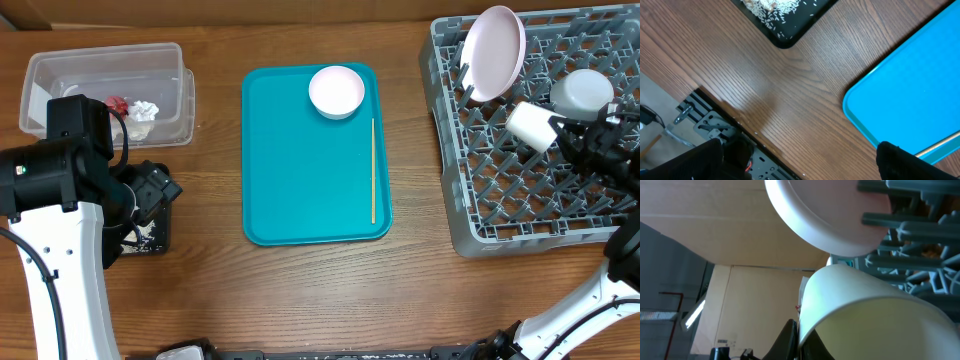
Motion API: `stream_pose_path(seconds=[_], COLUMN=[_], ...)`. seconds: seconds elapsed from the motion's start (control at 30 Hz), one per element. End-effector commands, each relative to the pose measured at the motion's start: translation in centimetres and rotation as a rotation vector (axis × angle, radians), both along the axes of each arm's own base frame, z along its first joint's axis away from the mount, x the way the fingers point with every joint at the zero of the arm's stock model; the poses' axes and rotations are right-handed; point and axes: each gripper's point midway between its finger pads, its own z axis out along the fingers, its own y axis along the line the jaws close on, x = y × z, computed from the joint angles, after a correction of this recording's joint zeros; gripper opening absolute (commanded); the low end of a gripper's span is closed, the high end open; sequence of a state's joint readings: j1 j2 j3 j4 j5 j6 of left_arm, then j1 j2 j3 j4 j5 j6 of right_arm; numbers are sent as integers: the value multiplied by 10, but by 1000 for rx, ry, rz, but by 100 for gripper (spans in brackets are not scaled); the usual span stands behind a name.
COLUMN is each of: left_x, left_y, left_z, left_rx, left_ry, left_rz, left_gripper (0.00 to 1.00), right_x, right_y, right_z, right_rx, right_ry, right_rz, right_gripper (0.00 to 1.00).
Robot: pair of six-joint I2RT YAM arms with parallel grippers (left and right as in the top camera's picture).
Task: Sort waste into correct bins and load items into the dishwasher
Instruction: 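Lower the cup into the rack and open the right gripper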
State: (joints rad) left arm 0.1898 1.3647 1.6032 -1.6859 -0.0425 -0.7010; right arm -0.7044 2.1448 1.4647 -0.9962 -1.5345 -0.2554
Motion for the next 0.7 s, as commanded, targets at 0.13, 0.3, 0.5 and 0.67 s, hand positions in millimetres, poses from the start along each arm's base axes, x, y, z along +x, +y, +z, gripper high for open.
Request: stream_pose_path(seconds=[0.13,0.3,0.5,0.67], left_x=[0,0,0,0], left_y=[3,3,3,3], left_z=[-1,-1,-1,-1], left_rx=[15,15,15,15], left_ry=[9,9,9,9], left_rz=[7,7,7,7], left_gripper=[100,100,100,100], right_x=[1,2,-1,-9], right_y=[11,18,16,7], right_z=[-5,-4,-4,-3], right_rx=[20,41,70,117], right_ry=[-30,-4,30,85], right_rz=[22,37,27,-5], right_gripper=[4,4,4,4])
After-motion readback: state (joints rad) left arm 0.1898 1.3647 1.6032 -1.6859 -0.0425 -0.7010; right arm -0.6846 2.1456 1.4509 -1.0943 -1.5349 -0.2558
